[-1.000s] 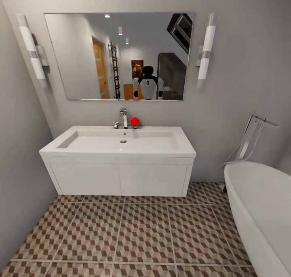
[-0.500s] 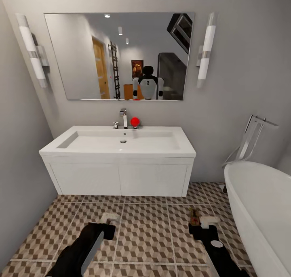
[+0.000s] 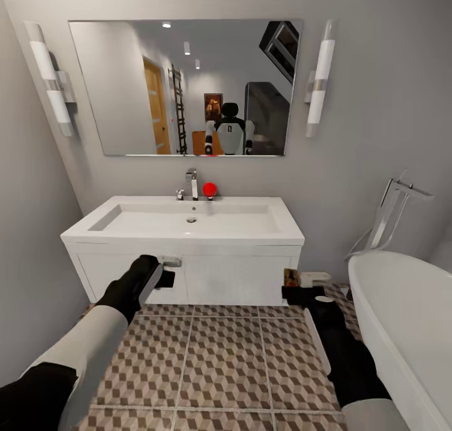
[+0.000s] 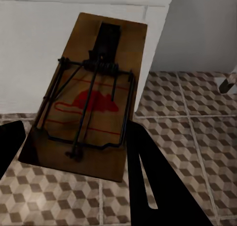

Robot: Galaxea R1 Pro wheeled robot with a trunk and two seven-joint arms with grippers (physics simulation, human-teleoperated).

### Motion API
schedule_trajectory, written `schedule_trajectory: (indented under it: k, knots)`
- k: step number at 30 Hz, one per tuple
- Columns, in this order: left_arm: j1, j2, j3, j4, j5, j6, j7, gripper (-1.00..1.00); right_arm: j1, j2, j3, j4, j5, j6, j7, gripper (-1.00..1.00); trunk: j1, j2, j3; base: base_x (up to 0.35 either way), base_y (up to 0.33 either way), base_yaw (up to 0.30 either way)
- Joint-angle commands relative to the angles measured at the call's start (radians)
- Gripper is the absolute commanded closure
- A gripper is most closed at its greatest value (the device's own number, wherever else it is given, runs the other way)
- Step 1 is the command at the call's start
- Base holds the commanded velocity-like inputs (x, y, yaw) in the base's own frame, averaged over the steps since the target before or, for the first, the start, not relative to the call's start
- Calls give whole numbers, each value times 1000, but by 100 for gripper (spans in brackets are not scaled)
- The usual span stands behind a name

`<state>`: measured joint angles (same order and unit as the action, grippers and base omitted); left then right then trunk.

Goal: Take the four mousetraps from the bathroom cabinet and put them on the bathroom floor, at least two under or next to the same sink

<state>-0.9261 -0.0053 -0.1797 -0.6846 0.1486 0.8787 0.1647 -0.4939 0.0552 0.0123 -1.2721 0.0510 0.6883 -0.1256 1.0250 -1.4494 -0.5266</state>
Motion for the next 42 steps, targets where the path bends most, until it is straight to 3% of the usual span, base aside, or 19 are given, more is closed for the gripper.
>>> schedule_trajectory:
  k: [1,5,11,19,31,38,42]
  knots:
    - [-15,1,-3,1,9,10,9,100,-34,4,1,-6,3,52,-3,100,0,-1,-1,0,0,0]
    - [-35,2,-1,20,9,18,7,100,-107,16,2,-13,3,169,-4,100,0,-1,-1,0,0,0]
    - [-40,2,0,89,11,14,-1,100,-128,31,7,-15,3,216,-7,100,0,-1,-1,0,0,0]
    - [-40,3,-4,86,13,13,-5,100,-130,29,10,-16,3,277,-8,100,0,-1,-1,0,0,0]
    - [-40,4,-6,83,15,14,-8,100,-130,35,14,6,1,292,-6,100,0,-1,-1,0,0,0]
    - [-40,3,-7,82,15,14,-9,100,-130,35,62,23,1,292,-5,100,0,-1,-1,0,0,0]
    - [-40,-4,-7,82,16,14,-50,100,-130,34,70,25,1,292,-5,100,0,-1,-1,0,0,0]
